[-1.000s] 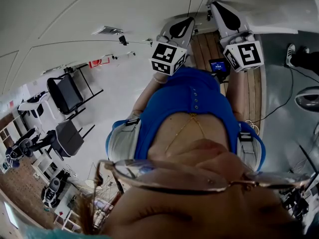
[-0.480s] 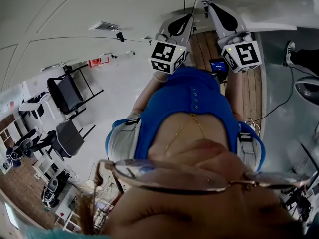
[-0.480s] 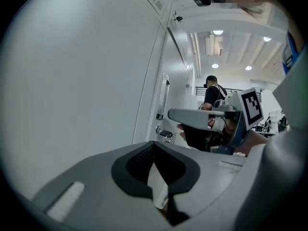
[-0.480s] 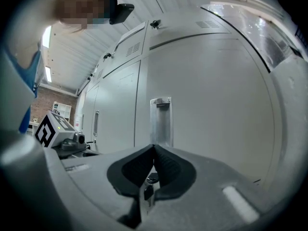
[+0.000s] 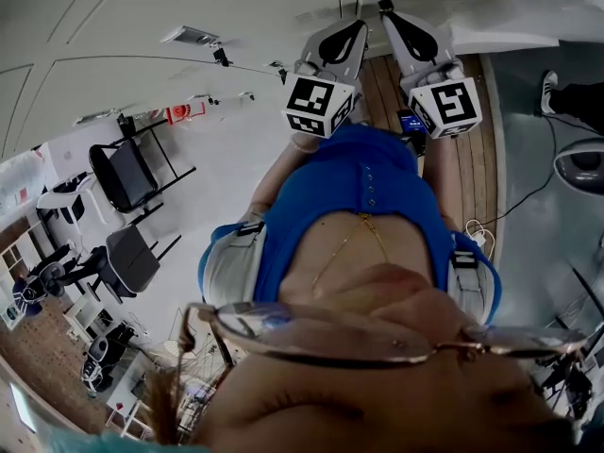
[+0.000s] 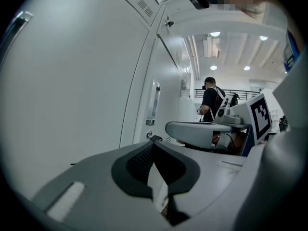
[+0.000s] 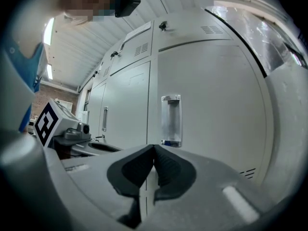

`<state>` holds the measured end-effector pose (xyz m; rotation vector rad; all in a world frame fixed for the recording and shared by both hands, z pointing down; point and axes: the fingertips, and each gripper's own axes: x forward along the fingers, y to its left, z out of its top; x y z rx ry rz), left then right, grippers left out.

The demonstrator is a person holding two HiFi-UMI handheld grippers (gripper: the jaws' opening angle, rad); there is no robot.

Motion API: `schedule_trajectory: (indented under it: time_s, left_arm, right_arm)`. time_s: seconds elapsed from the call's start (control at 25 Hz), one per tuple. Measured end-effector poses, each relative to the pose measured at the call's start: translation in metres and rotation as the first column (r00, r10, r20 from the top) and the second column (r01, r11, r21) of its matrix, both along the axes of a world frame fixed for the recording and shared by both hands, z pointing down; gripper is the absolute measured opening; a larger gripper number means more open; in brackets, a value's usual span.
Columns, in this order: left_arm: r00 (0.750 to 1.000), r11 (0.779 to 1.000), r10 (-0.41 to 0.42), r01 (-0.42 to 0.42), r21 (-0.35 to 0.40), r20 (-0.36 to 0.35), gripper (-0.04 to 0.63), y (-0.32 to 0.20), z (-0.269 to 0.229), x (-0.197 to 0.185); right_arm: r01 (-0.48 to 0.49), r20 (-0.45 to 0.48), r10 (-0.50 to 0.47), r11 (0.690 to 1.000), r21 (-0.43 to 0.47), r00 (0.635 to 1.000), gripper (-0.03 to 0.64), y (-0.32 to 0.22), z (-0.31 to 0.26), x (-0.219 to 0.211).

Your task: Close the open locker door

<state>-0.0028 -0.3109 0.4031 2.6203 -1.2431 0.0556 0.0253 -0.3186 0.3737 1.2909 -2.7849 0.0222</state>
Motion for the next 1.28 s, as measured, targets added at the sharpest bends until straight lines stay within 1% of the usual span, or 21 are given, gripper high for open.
schedule_trajectory:
  time_s: [0.16,0.56,1.28]
  left_arm:
    - [1.000,1.000,-0.012,0.012,0.019,-0.005,-0.003,0.010,-0.006,0.001]
    - [0.998,0.994,-0.055,0.054,0.091,0.010,-0.003,0.036,-0.021,0.003]
    - [0.998,0.992,-0.066,0.064,0.110,0.014,-0.003,0.068,-0.029,0.010]
  right_arm:
    - [0.002,-0.021,-0.001,1.000,0.012,1.000,0.003,0.013,0.001,-0.003]
    - [-0.009,-0.004,0.010,1.000,0.023,1.000,0.003,0.041,-0.005,-0.001]
    - [0.005,0.001,-0.005,1.000,0.006,1.000,0.003,0.073,-0.005,0.005]
